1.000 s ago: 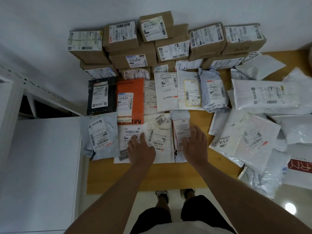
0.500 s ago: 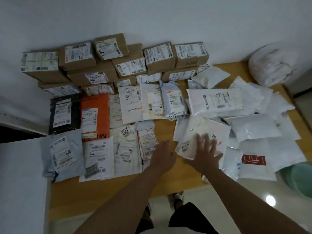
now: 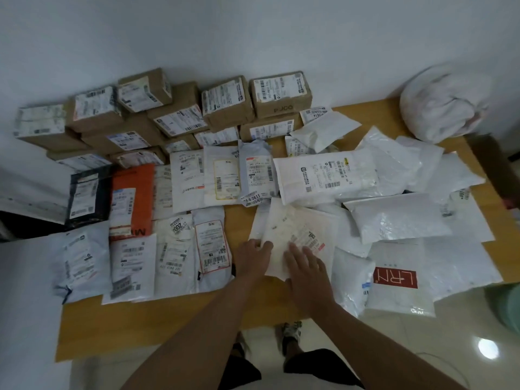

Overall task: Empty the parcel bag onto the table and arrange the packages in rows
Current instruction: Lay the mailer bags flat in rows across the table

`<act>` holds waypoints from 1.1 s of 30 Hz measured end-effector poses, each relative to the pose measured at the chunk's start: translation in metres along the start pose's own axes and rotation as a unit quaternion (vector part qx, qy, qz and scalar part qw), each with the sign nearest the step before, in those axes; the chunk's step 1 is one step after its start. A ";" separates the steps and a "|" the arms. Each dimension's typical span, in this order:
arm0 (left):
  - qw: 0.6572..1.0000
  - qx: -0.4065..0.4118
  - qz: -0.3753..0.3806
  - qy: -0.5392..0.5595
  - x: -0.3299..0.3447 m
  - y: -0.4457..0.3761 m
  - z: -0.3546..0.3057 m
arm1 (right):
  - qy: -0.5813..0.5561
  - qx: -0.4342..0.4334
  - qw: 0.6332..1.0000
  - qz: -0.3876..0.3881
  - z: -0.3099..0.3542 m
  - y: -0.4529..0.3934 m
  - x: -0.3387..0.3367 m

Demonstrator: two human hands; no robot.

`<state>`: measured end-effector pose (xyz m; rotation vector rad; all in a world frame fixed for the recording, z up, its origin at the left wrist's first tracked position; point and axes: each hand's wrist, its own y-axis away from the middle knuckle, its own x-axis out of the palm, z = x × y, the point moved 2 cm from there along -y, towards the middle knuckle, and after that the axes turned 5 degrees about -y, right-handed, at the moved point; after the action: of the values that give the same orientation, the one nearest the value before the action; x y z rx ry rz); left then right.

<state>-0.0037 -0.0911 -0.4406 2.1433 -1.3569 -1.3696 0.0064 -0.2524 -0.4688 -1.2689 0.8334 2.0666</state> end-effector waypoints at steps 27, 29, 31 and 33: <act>0.794 0.420 0.019 -0.438 0.127 0.053 -0.052 | -0.008 0.285 0.952 -0.112 -0.153 0.040 -0.085; 0.797 0.435 0.002 -0.419 0.139 0.052 -0.065 | 0.043 0.243 0.964 -0.096 -0.176 0.033 -0.095; 0.802 0.443 -0.010 -0.400 0.150 0.055 -0.078 | 0.073 0.210 0.974 -0.050 -0.200 0.019 -0.104; 0.810 0.432 -0.028 -0.395 0.166 0.059 -0.091 | 0.095 0.177 0.980 0.001 -0.223 -0.001 -0.108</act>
<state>0.0567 -0.2800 -0.4512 2.1006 -2.6781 -2.0812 0.1730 -0.4349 -0.4499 -1.2738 1.2266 1.7156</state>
